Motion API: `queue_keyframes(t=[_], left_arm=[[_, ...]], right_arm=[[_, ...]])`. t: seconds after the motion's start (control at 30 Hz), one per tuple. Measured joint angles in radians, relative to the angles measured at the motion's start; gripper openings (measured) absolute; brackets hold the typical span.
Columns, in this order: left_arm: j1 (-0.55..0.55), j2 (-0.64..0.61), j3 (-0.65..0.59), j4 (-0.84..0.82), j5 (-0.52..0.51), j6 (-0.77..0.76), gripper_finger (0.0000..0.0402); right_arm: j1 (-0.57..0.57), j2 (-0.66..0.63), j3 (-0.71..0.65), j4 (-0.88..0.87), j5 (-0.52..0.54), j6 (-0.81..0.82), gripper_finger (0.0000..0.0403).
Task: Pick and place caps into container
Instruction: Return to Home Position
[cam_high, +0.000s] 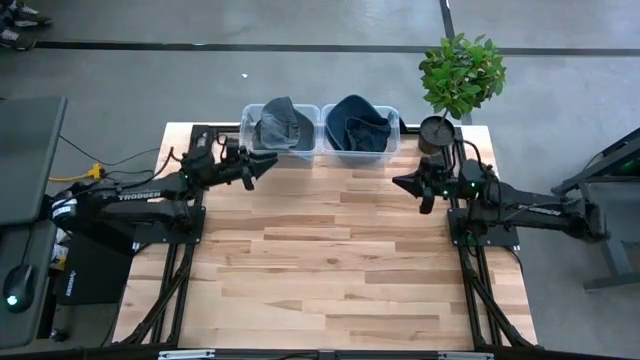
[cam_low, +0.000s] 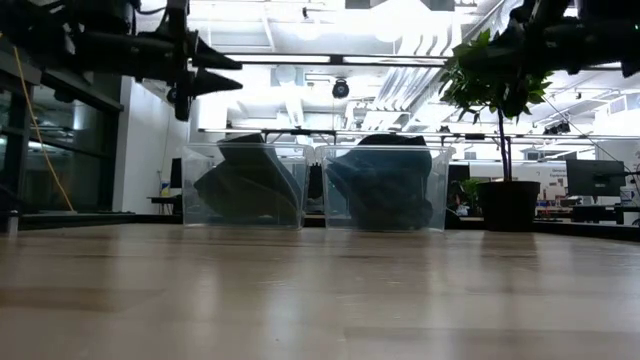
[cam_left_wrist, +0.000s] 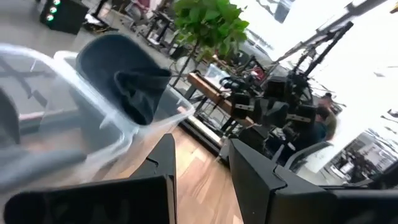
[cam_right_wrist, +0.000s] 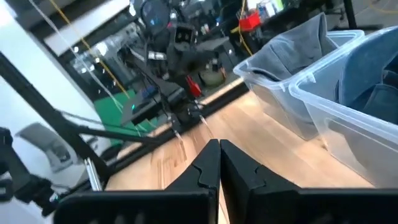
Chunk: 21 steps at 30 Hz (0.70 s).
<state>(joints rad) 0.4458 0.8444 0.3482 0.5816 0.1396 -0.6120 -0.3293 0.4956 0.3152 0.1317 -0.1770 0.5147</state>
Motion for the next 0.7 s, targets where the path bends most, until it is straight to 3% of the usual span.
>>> queue_keyframes(t=[0.23,0.53,0.7], left_arm=[[-0.126,0.001,-0.114,0.123,-0.187,-0.022,0.0085],[-0.125,-0.121,-0.264,0.226,-0.274,-0.048,0.0085],[-0.125,-0.247,-0.321,0.215,-0.332,-0.044,0.0085]], right_arm=[[0.163,0.002,-0.116,0.151,0.198,0.014,0.0002],[0.164,-0.150,-0.213,0.180,0.212,0.054,0.0001],[0.128,-0.255,-0.213,0.054,0.197,0.049,0.0001]])
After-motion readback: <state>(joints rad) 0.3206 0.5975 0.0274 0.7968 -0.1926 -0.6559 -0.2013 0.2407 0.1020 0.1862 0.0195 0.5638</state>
